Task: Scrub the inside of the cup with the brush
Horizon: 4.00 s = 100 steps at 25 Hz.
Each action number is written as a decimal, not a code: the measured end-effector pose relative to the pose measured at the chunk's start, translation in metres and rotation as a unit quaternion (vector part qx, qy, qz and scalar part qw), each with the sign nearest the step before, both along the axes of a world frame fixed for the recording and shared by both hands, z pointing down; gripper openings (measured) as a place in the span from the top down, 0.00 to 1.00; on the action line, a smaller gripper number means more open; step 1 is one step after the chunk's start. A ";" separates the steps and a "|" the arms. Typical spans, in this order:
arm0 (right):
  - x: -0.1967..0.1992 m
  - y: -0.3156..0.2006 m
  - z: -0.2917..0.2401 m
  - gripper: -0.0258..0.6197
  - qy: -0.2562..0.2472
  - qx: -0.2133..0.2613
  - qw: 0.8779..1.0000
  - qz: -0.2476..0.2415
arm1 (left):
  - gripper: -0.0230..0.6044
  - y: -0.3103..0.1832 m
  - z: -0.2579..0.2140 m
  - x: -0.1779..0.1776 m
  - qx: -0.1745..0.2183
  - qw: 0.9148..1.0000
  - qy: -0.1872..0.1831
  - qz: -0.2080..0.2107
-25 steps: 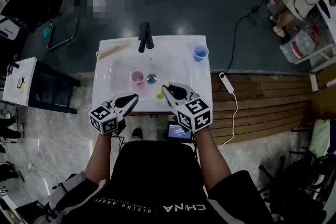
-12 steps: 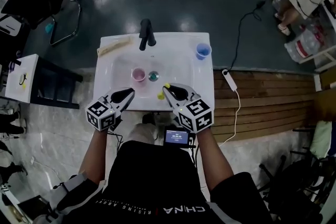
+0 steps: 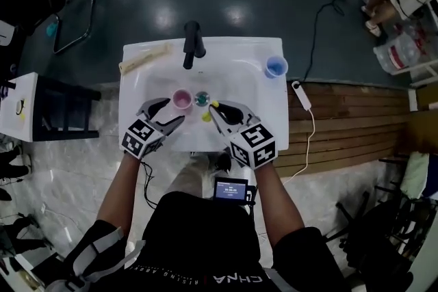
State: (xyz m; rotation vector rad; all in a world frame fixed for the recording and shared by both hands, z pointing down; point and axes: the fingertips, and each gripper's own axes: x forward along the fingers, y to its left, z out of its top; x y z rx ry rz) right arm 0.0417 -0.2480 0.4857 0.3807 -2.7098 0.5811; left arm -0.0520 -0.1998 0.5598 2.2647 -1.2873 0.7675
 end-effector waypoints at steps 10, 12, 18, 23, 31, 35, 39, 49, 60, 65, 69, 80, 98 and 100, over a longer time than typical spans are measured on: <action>-0.055 -0.025 0.029 0.90 -0.009 -0.006 1.000 -0.007 | 0.40 -0.034 0.066 -0.013 -0.044 0.997 -0.049 0.034; -0.064 -0.030 0.033 0.90 -0.014 -0.008 1.000 -0.007 | 0.40 -0.036 0.074 -0.013 -0.048 0.997 -0.050 0.035; -0.091 -0.033 0.051 0.90 -0.013 -0.010 1.000 -0.024 | 0.40 -0.038 0.097 -0.009 -0.059 0.996 -0.056 0.044; -0.116 -0.029 0.072 0.90 -0.001 -0.002 0.999 -0.051 | 0.40 -0.046 0.103 -0.013 -0.062 0.995 -0.063 0.042; -0.139 -0.019 0.104 0.90 0.030 0.022 0.995 -0.096 | 0.41 -0.048 0.108 -0.014 -0.071 0.994 -0.064 0.048; -0.140 -0.022 0.114 0.90 0.047 0.042 0.992 -0.106 | 0.41 -0.047 0.108 -0.015 -0.071 0.994 -0.064 0.046; -0.138 -0.021 0.120 0.90 0.062 0.055 0.989 -0.119 | 0.41 -0.047 0.107 -0.014 -0.072 0.994 -0.063 0.045; -0.133 -0.014 0.128 0.90 0.075 0.043 0.987 -0.132 | 0.41 -0.048 0.107 -0.015 -0.072 0.995 -0.057 0.041; -0.144 -0.002 0.123 0.90 0.056 0.030 0.988 -0.137 | 0.41 -0.049 0.108 -0.014 -0.075 0.995 -0.052 0.039; -0.152 -0.007 0.116 0.90 0.044 0.032 0.991 -0.125 | 0.41 -0.049 0.109 -0.014 -0.077 0.995 -0.053 0.038; -0.154 -0.016 0.108 0.90 0.040 0.042 0.992 -0.113 | 0.41 -0.048 0.108 -0.014 -0.078 0.995 -0.054 0.037; -0.136 -0.025 0.111 0.90 0.077 0.066 0.987 -0.123 | 0.41 -0.048 0.109 -0.016 -0.083 0.995 -0.051 0.031; -0.146 0.003 0.093 0.90 0.057 0.039 0.988 -0.141 | 0.41 -0.048 0.111 -0.015 -0.091 0.995 -0.041 0.026; -0.152 0.001 0.090 0.90 0.054 0.041 0.988 -0.139 | 0.41 -0.047 0.110 -0.016 -0.091 0.995 -0.041 0.026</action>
